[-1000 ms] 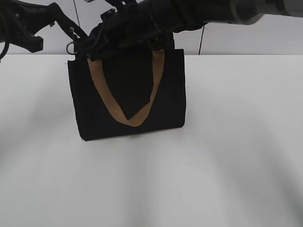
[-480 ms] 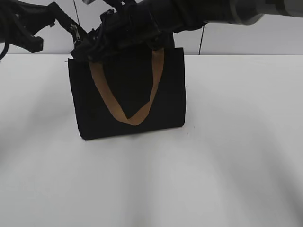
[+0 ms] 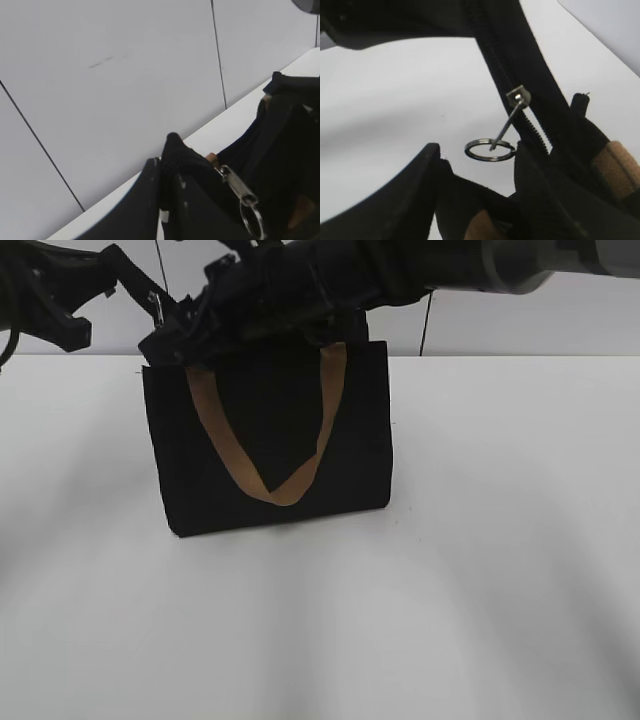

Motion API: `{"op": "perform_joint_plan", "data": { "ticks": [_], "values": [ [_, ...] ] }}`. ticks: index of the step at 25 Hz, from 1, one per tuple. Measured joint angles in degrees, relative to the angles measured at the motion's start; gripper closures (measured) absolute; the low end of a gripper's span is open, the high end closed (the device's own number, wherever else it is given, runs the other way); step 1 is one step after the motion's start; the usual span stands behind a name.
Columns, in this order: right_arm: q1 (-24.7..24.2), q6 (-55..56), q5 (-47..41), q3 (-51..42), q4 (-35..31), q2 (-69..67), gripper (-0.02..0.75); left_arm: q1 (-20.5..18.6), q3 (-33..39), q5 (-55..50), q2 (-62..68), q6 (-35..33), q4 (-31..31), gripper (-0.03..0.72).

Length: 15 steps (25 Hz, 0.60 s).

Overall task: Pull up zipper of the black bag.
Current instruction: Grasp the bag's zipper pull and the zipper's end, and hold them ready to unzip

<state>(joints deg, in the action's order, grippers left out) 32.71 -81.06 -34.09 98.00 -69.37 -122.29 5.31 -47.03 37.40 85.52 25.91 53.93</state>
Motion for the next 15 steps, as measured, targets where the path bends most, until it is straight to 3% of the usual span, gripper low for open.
{"op": "perform_joint_plan", "data": {
  "ticks": [11,15],
  "values": [
    [0.0,0.0,0.9,0.0,-2.3,0.0,0.373,0.0,0.0,0.0,0.0,0.0,0.0,0.668],
    [0.0,0.0,1.4,0.0,-2.3,0.0,0.524,0.0,0.0,0.0,0.0,0.0,0.0,0.668]
  ]
}}
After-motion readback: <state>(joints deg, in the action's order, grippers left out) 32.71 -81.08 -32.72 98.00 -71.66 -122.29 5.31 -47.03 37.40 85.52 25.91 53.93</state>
